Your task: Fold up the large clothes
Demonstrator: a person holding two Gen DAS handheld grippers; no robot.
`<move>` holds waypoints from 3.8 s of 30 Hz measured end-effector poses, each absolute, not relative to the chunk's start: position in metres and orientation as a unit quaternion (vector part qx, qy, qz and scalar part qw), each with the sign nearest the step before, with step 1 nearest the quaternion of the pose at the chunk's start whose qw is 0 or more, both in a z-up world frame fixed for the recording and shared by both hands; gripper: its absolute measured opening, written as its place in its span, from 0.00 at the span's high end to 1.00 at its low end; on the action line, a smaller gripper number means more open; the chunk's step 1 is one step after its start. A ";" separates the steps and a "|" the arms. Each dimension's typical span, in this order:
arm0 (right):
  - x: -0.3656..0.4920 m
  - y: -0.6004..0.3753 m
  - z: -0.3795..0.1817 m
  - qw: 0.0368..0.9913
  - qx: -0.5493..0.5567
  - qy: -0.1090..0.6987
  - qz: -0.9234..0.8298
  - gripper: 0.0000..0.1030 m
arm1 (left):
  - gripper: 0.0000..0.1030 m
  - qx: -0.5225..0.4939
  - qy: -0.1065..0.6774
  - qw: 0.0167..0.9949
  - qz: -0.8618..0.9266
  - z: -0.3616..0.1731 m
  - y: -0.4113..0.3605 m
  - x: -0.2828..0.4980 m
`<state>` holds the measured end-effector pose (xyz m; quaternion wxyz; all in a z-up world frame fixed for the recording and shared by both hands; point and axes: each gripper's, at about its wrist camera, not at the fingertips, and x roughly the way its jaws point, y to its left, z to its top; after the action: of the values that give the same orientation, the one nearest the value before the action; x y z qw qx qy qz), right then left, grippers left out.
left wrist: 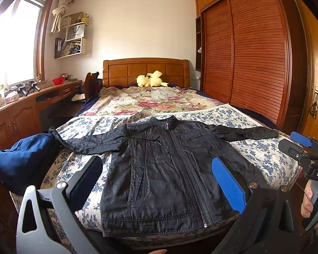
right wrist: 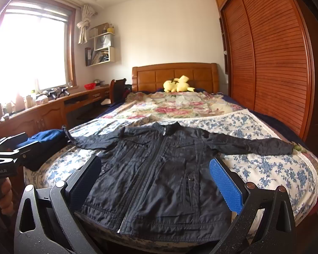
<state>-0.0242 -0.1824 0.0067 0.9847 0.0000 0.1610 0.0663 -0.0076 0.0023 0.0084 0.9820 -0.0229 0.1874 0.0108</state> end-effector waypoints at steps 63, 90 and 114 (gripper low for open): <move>-0.030 -0.179 0.013 0.986 -0.004 0.153 0.072 0.00 | 0.00 -0.016 0.185 0.983 0.015 0.012 0.000 -0.010; 0.042 -0.171 -0.032 0.974 -0.030 0.189 0.118 0.00 | 0.00 -0.015 0.255 0.966 0.042 -0.059 0.035 0.071; 0.223 -0.059 -0.101 0.935 -0.081 0.254 0.236 0.01 | 0.00 -0.037 0.318 0.940 0.115 -0.118 0.135 0.134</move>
<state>0.2230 -0.0590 -0.1006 0.9346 -0.0809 0.2536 0.2358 0.1336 0.1353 -0.1179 0.9404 -0.0369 0.3176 0.1155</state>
